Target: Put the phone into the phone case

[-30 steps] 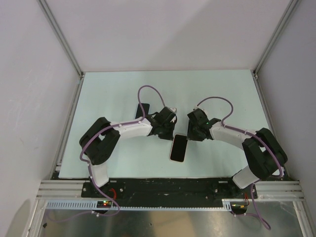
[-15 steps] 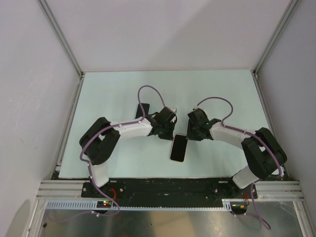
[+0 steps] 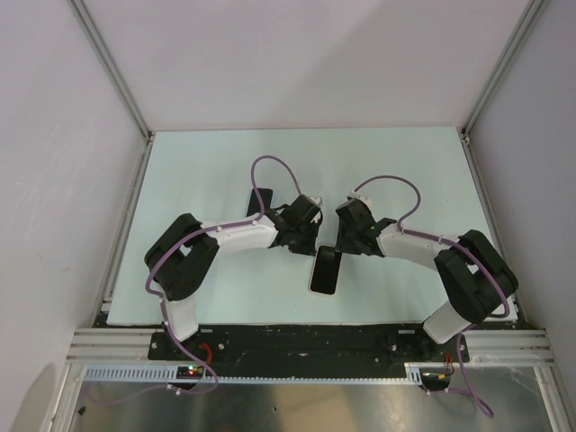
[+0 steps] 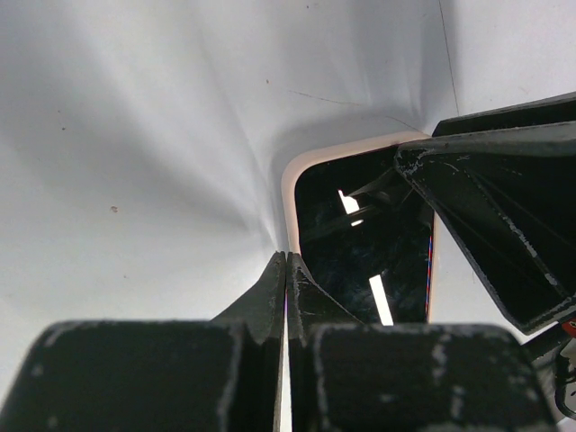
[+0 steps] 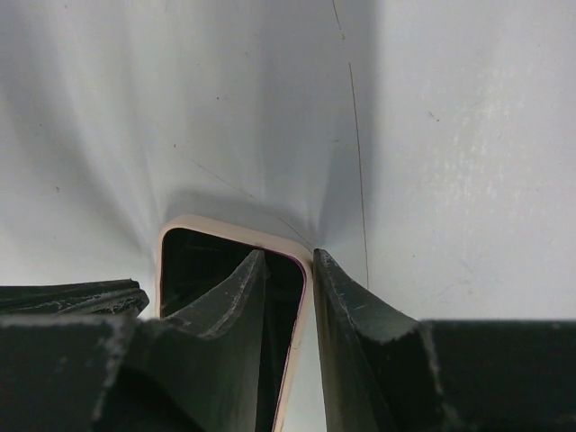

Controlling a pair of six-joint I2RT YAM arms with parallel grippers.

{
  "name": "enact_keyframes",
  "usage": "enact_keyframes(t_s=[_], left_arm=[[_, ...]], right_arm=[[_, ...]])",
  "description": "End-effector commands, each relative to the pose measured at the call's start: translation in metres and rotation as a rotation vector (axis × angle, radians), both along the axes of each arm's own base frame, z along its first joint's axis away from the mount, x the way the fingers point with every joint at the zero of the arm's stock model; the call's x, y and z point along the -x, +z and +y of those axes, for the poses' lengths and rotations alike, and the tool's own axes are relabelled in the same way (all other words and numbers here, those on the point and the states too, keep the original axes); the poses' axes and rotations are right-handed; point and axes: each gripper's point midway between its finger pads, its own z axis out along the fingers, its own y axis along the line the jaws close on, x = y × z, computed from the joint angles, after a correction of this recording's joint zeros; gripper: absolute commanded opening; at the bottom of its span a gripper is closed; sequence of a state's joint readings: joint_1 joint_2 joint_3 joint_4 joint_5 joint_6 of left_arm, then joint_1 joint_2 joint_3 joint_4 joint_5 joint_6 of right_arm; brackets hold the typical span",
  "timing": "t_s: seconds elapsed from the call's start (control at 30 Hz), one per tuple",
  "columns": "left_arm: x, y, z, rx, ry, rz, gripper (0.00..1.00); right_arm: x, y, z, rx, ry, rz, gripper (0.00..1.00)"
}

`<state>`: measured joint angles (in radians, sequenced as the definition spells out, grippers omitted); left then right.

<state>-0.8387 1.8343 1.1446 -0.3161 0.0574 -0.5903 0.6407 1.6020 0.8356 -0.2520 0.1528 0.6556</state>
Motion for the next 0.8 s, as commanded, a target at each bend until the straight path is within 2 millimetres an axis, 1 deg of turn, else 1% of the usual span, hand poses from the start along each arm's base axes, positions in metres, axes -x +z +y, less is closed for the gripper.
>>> enact_keyframes(t_s=[0.0, 0.17, 0.33, 0.43, 0.63, 0.77], left_arm=[[-0.007, 0.017, -0.010, 0.036, -0.027, -0.047, 0.00], [-0.008, 0.017, -0.012, 0.038, -0.028, -0.046, 0.00], [-0.007, 0.018, -0.011, 0.039, -0.025, -0.046, 0.00], [-0.007, 0.019, -0.010, 0.039, -0.025, -0.046, 0.00], [-0.006, 0.018, -0.010, 0.038, -0.025, -0.042, 0.00], [-0.006, 0.020, -0.010, 0.040, -0.027, -0.047, 0.00]], right_arm=[[0.057, -0.058, -0.048, 0.190, -0.009, 0.189, 0.30], [0.064, -0.054, -0.054, 0.141, -0.023, 0.185, 0.31], [0.066, -0.049, -0.051, 0.119, -0.022, 0.179, 0.31], [0.072, -0.048, -0.048, 0.121, -0.014, 0.181, 0.31], [0.086, -0.058, -0.046, 0.131, -0.023, 0.211, 0.29], [0.094, -0.067, -0.050, 0.136, -0.041, 0.237, 0.24]])
